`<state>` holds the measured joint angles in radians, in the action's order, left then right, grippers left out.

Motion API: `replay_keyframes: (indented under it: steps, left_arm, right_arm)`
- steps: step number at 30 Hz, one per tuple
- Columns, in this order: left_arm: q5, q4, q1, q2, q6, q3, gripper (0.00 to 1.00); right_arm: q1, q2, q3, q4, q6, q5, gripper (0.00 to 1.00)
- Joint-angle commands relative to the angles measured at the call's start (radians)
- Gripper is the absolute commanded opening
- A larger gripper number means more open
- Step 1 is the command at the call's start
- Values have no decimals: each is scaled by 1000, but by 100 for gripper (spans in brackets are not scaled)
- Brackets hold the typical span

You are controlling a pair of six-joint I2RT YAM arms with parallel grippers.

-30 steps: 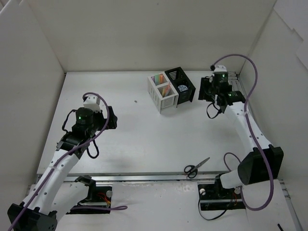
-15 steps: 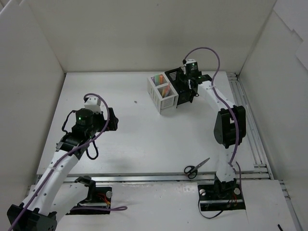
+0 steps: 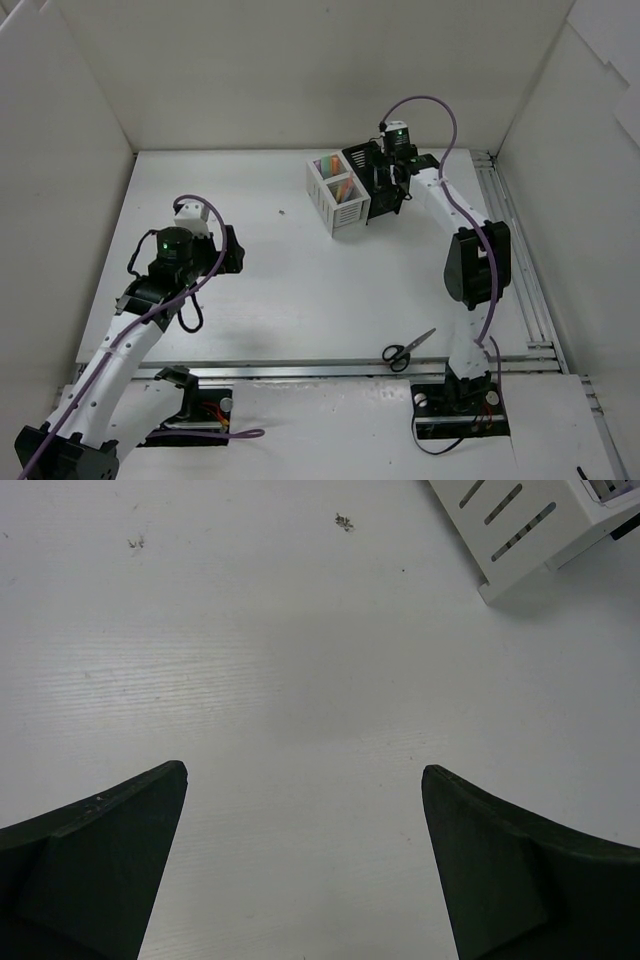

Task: Sort the stationery into containers
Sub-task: Place the stationery in the storage box, then pick up the scissors from the corner of the board.

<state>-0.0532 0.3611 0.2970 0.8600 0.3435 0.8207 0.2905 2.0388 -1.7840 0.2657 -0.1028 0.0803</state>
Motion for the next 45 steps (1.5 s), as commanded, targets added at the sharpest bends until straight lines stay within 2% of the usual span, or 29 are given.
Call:
replay_keyframes:
  steps: [1, 3, 6, 11, 13, 14, 17, 21, 26, 35, 37, 39, 41, 45]
  left_arm:
    - [-10, -37, -9, -18, -14, 40, 100]
    - [-16, -37, -9, -19, -14, 41, 100]
    - [-28, -37, -9, -24, -12, 40, 100]
    - [-51, -47, -9, -36, -8, 28, 100]
    - [-60, -47, -9, -38, -6, 24, 100]
    - [-63, -50, 1, -39, -6, 21, 99]
    - [-80, -63, 1, -45, 0, 6, 99]
    - [-105, -74, 10, -47, 11, -5, 100]
    - [-103, -86, 31, -52, 25, -31, 100]
    - [-68, -54, 40, -59, 29, -28, 99]
    - [-66, -53, 40, -64, 32, -28, 99]
    - [-65, -47, 50, -67, 31, -26, 100]
    - [-57, -45, 50, -70, 32, -26, 100]
    - [-45, -39, 59, -70, 32, -26, 99]
  right_arm:
    - [22, -121, 12, -28, 21, 15, 75]
    - [29, -176, 40, -28, 25, 18, 82]
    - [36, -271, 125, -26, 31, 19, 83]
    - [62, -526, 440, 29, -96, 41, 89]
    - [84, -589, 577, 99, -159, 20, 98]
    - [96, -638, 616, 163, -175, -20, 98]
    - [186, -716, 754, 283, -230, -73, 98]
    - [317, -825, 906, 345, -349, -152, 98]
    - [504, -862, 951, 414, -448, -129, 98]
    - [772, -711, 956, 509, -549, -94, 84]
    - [788, -672, 957, 512, -558, -85, 77]
    - [799, -655, 962, 509, -575, -83, 74]
    - [802, -651, 969, 507, -583, -48, 64]
    - [803, -614, 974, 492, -571, 7, 62]
